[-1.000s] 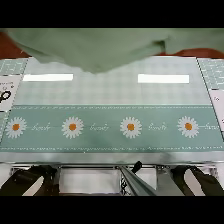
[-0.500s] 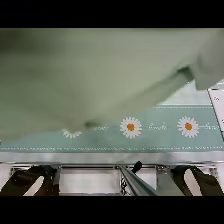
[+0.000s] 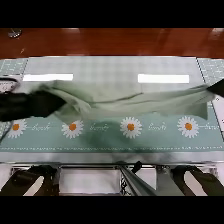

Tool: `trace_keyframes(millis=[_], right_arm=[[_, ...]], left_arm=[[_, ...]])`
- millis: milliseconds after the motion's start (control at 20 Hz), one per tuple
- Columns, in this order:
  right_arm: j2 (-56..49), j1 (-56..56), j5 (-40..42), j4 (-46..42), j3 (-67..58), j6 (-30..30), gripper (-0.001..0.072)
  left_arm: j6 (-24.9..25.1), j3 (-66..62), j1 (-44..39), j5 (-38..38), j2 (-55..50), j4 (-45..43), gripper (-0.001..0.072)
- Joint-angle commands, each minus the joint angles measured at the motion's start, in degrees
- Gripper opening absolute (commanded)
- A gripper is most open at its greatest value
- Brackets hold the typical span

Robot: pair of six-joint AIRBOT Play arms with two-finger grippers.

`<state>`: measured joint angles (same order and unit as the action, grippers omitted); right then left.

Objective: Fold the shirts.

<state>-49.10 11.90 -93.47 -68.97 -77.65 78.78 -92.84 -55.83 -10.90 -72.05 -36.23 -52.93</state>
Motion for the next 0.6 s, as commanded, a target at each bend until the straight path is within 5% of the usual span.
trace_keyframes(millis=[0,550], right_arm=[[-6.0,-2.3,8.5,-4.0,9.8,0.3,0.0029],[-30.4,-4.5,40.3,4.2,10.3,1.3,0.0029]], left_arm=[[-0.3,15.9,0.0,8.6,-1.1,0.0,0.0027],[7.1,11.4,0.6,37.2,-26.3,2.4,0.0026]])
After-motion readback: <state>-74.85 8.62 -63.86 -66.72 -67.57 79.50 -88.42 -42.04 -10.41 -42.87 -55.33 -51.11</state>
